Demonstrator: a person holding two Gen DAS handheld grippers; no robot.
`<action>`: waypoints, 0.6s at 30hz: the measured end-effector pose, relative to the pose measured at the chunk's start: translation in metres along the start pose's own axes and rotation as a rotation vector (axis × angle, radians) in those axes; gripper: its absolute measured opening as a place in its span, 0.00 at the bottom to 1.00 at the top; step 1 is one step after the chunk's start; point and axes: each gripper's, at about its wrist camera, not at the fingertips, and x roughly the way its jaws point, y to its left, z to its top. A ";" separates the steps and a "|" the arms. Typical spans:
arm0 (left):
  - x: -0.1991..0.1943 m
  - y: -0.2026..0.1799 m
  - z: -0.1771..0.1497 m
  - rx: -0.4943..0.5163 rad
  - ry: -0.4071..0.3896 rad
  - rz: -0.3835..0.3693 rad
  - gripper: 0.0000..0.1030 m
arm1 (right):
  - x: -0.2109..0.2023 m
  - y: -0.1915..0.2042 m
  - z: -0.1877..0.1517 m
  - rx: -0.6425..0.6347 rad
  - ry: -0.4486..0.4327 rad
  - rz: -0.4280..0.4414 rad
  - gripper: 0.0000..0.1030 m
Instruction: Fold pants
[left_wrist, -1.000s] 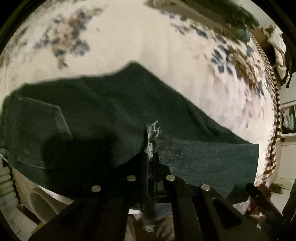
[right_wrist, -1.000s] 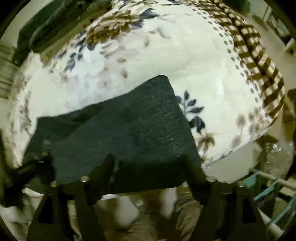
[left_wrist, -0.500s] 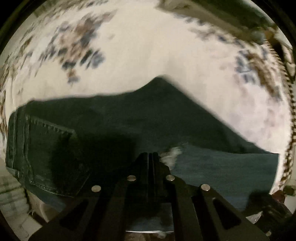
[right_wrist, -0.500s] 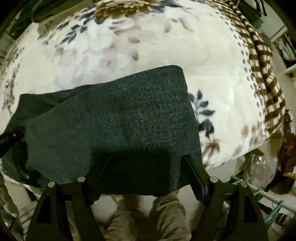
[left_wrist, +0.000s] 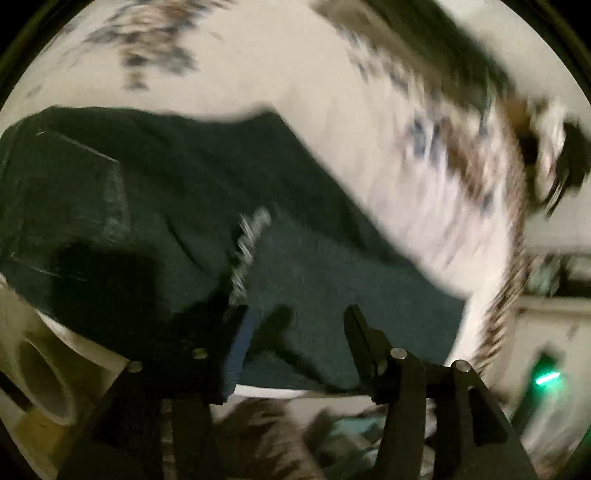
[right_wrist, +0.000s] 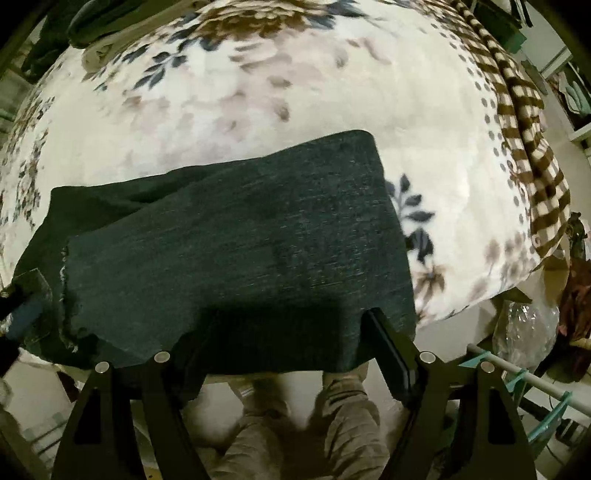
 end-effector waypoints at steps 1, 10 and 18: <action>0.013 -0.005 -0.004 0.038 0.018 0.046 0.47 | -0.001 0.003 -0.001 -0.008 -0.001 0.002 0.78; 0.039 0.017 -0.020 0.113 0.031 0.191 0.60 | 0.020 0.028 -0.011 -0.105 0.017 -0.142 0.78; 0.049 0.001 -0.011 0.140 0.033 0.214 0.63 | 0.032 0.028 -0.015 -0.100 0.041 -0.177 0.78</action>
